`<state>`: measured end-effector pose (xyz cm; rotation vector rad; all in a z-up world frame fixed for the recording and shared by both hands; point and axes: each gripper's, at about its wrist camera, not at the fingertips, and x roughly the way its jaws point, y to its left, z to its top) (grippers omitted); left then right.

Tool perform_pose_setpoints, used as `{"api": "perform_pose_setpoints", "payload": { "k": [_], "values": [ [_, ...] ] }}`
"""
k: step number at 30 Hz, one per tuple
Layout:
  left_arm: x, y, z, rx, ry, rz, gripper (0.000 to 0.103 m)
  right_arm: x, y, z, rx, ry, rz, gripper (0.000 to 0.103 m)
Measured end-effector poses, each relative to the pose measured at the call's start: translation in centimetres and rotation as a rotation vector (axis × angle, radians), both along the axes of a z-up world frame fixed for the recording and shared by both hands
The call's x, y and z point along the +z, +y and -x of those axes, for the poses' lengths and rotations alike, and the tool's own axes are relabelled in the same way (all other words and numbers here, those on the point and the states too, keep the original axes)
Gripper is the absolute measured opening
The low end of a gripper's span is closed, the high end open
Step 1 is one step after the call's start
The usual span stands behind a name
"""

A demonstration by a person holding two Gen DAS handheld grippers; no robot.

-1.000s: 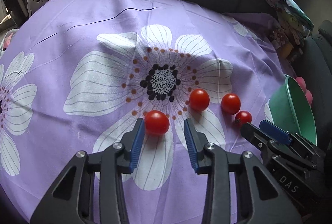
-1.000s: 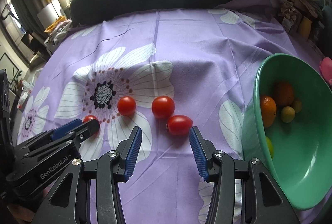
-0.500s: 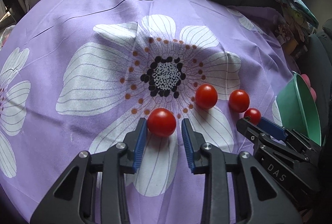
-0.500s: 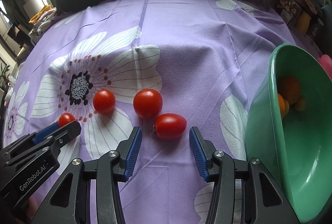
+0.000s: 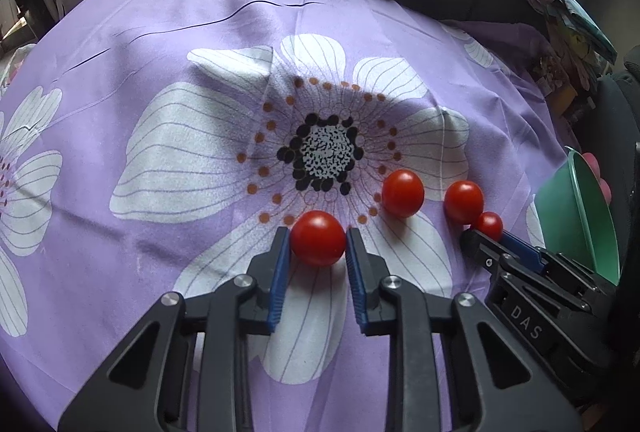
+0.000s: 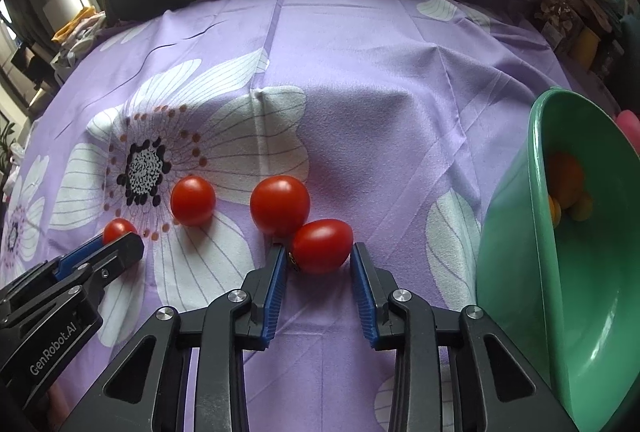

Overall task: Organize fruits
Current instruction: 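Grasp a red cherry tomato with the right tool, then carry the tomato with the right tool into the green bowl and release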

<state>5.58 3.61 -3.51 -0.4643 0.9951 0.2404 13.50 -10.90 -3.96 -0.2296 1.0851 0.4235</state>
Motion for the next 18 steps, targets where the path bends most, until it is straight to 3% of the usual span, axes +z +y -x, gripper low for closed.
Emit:
{"api": "perform_pose_setpoints", "payload": {
  "k": [9, 13, 18],
  "values": [
    [1.9, -0.3, 1.1, 0.004, -0.083, 0.046, 0.027, 0.9, -0.9, 0.2, -0.011, 0.016, -0.089, 0.029],
    [3.3, -0.7, 1.8, -0.017, -0.142, 0.090, 0.027, 2.9, -1.6, 1.3, -0.013, -0.020, -0.179, 0.029],
    [5.3, -1.5, 2.7, -0.027, -0.206, 0.072, 0.027, 5.9, -2.9, 2.2, -0.012, -0.064, -0.305, 0.029]
  ]
}}
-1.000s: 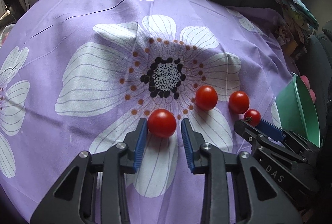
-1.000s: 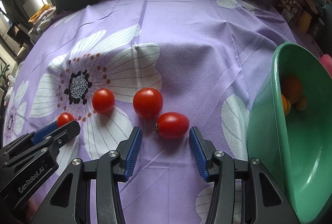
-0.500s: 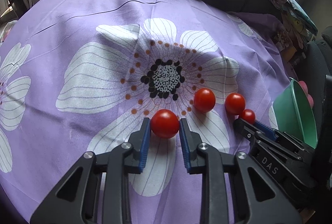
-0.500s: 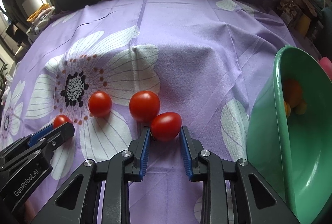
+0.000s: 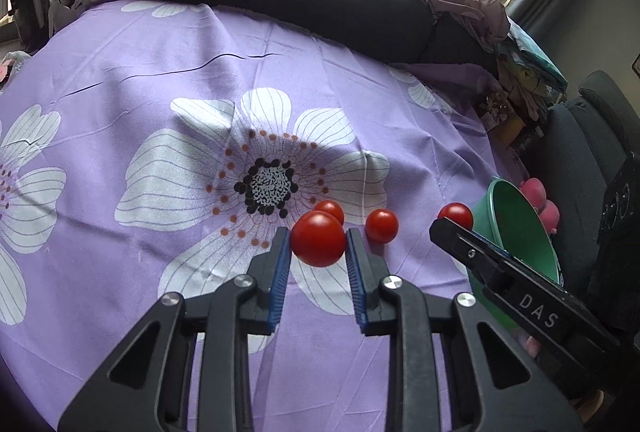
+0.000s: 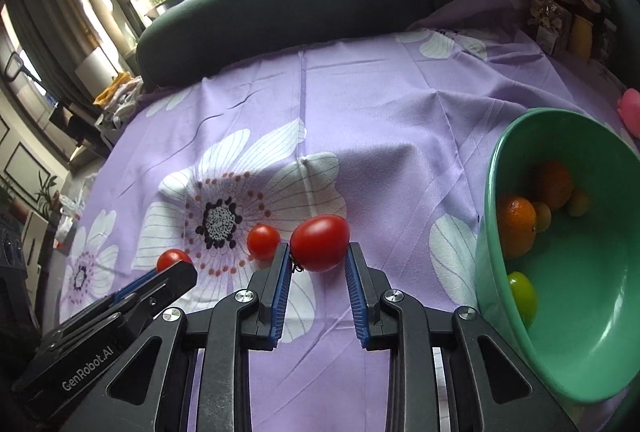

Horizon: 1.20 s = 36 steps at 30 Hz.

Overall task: Organize fruits
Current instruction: 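Carry the tomato with the right tool into the green bowl and release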

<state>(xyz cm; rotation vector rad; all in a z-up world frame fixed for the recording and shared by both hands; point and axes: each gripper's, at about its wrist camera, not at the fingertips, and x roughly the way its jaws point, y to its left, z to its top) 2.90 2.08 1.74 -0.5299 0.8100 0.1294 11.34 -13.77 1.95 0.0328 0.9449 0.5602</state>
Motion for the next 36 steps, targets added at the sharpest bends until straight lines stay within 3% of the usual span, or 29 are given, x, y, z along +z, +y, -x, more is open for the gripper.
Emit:
{"api": "perform_pose_setpoints", "payload": {
  "k": [7, 12, 19, 26, 36],
  "values": [
    [2.6, -2.3, 0.8, -0.048, -0.094, -0.036, 0.027, 3.9, -3.1, 1.0, -0.052, -0.099, -0.086, 0.029],
    [4.0, -5.2, 0.7, -0.120, -0.137, -0.090, 0.027, 6.5, -5.6, 2.0, -0.134, -0.240, -0.064, 0.029],
    [5.9, -9.4, -0.9, -0.229, -0.195, -0.083, 0.027, 8.2, -9.5, 1.9, -0.245, -0.282, -0.079, 0.029],
    [6.3, -13.5, -3.3, -0.312, -0.198, -0.071, 0.027, 8.1, -13.3, 0.9, -0.313, -0.254, -0.120, 0.029],
    [4.2, -18.6, -6.6, -0.430, -0.116, -0.057, 0.027, 6.0, -17.5, -1.3, -0.420, -0.161, -0.133, 0.029]
  ]
}}
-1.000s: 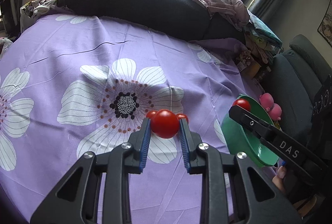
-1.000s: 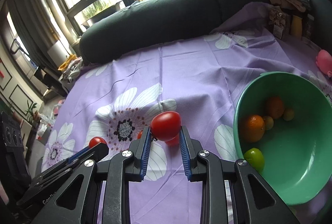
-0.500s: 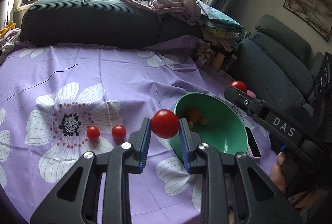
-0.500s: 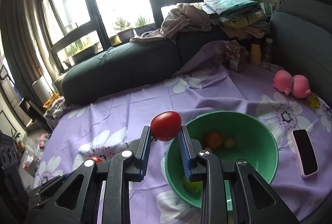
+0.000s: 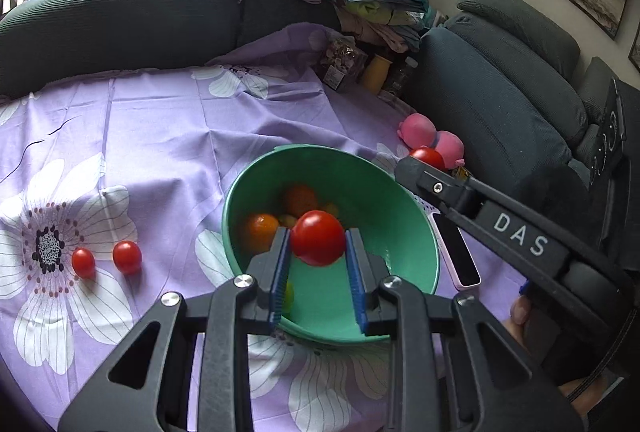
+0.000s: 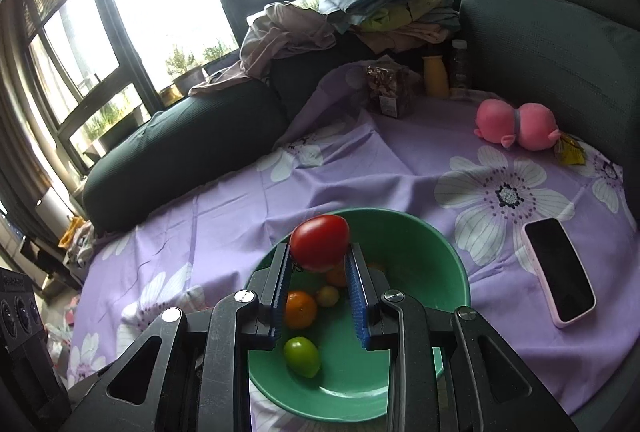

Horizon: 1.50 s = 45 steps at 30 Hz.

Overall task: Organize fruits
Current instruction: 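Carry the tomato with the right tool into the green bowl and release, then move the right tool back to the remaining cherry tomatoes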

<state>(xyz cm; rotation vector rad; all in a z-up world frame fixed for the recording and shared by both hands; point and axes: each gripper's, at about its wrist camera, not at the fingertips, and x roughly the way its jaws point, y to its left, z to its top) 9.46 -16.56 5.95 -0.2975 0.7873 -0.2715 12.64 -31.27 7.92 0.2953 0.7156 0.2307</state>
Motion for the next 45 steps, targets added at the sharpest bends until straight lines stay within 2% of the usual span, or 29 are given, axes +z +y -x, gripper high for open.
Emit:
{"api": "perform_pose_setpoints", "payload": {
  "k": [8, 17, 25, 32, 35, 37, 38, 40, 45],
  "values": [
    [-1.8, -2.3, -1.7, -0.049, 0.075, -0.010, 0.027, -2.3, -1.3, -1.8, -0.026, 0.109, 0.014, 0.029],
    [-3.4, -3.2, -2.6, -0.068, 0.137, -0.008, 0.027, -3.9, -1.9, -2.8, -0.034, 0.185, 0.026, 0.029],
    [-4.0, -3.4, -3.0, -0.071, 0.169, -0.007, 0.027, -4.5, -1.8, -3.2, -0.050, 0.212, 0.064, 0.029],
    [-4.3, -2.8, -2.8, -0.062, 0.192, 0.032, 0.028, -4.4, -1.7, -3.2, -0.059, 0.210, 0.075, 0.029],
    [-3.5, -2.0, -2.3, -0.054, 0.179, 0.048, 0.029, -4.1, -1.4, -3.1, -0.058, 0.203, 0.085, 0.029],
    [-2.8, -1.0, -1.7, -0.048, 0.156, 0.067, 0.035, -3.8, -1.0, -3.0, -0.051, 0.189, 0.083, 0.030],
    [-2.4, -0.4, -1.4, -0.035, 0.147, 0.073, 0.040, -3.6, -0.7, -2.9, -0.045, 0.185, 0.082, 0.036],
    [-1.6, 1.2, -0.6, 0.002, 0.128, 0.084, 0.042, -3.3, -0.1, -2.6, -0.031, 0.166, 0.076, 0.044],
    [-0.6, 7.1, 1.3, 0.143, 0.095, 0.095, 0.047, -2.3, 2.6, -1.8, 0.047, 0.114, 0.072, 0.045]
  ]
}}
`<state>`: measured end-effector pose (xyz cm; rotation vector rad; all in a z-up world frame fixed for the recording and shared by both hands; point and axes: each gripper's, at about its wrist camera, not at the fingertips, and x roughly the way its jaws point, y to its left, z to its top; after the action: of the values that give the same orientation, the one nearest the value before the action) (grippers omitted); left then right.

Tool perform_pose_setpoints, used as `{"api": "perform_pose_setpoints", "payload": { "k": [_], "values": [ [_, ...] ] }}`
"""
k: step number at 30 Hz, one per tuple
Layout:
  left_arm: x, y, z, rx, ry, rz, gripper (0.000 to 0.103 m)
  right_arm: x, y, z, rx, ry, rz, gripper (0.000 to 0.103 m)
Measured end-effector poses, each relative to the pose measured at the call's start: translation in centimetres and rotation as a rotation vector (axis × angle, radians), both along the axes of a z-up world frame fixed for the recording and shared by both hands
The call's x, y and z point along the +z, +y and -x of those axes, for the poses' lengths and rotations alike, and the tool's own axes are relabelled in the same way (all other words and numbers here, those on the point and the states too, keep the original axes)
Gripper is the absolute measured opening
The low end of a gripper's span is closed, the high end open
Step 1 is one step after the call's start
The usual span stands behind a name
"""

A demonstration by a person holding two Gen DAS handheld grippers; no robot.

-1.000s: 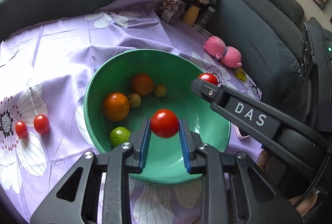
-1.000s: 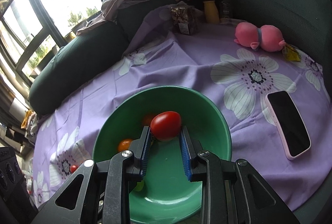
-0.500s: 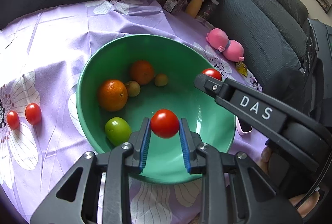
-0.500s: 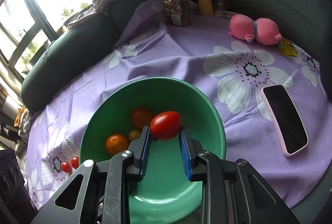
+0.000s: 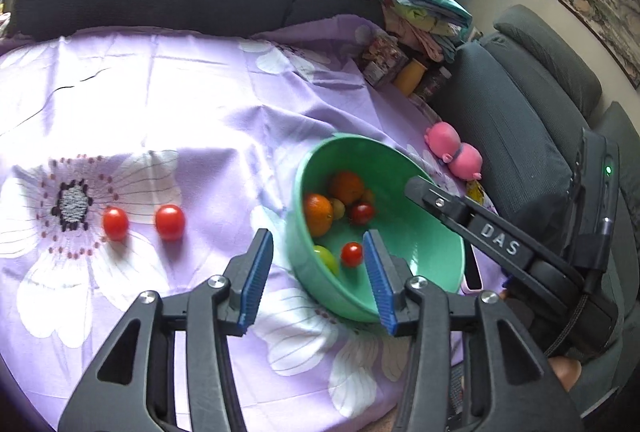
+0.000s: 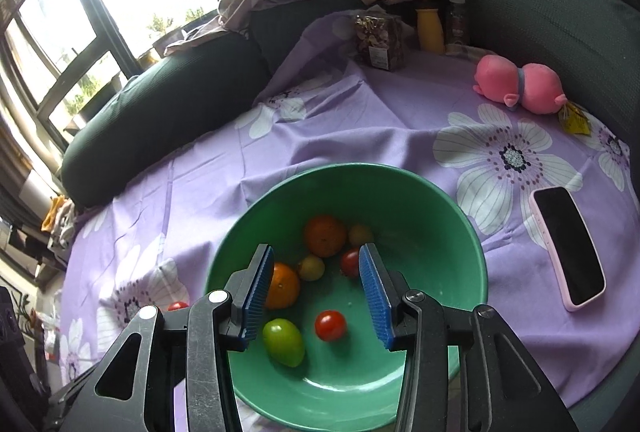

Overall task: Organize fruits
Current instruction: 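Move the right tool back to the remaining cherry tomatoes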

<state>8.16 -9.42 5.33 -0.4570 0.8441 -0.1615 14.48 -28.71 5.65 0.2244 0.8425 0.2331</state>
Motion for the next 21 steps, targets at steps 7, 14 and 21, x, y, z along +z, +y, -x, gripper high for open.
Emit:
{"api": "perform_pose_setpoints", "payload": {
  "k": [7, 14, 21],
  "values": [
    [-1.3, 8.5, 1.8, 0.228, 0.041, -0.024, 0.047, 0.1, 5.7, 1.1, 0.140, -0.022, 0.037, 0.045],
    [-3.9, 13.4, 2.6, 0.367, 0.107, -0.086, 0.047, -1.9, 12.4, 1.6, 0.315, 0.026, 0.094, 0.045],
    [-5.3, 15.4, 2.6, 0.374, 0.150, -0.049, 0.047, -4.5, 17.1, 1.8, 0.451, 0.099, 0.145, 0.045]
  ]
}}
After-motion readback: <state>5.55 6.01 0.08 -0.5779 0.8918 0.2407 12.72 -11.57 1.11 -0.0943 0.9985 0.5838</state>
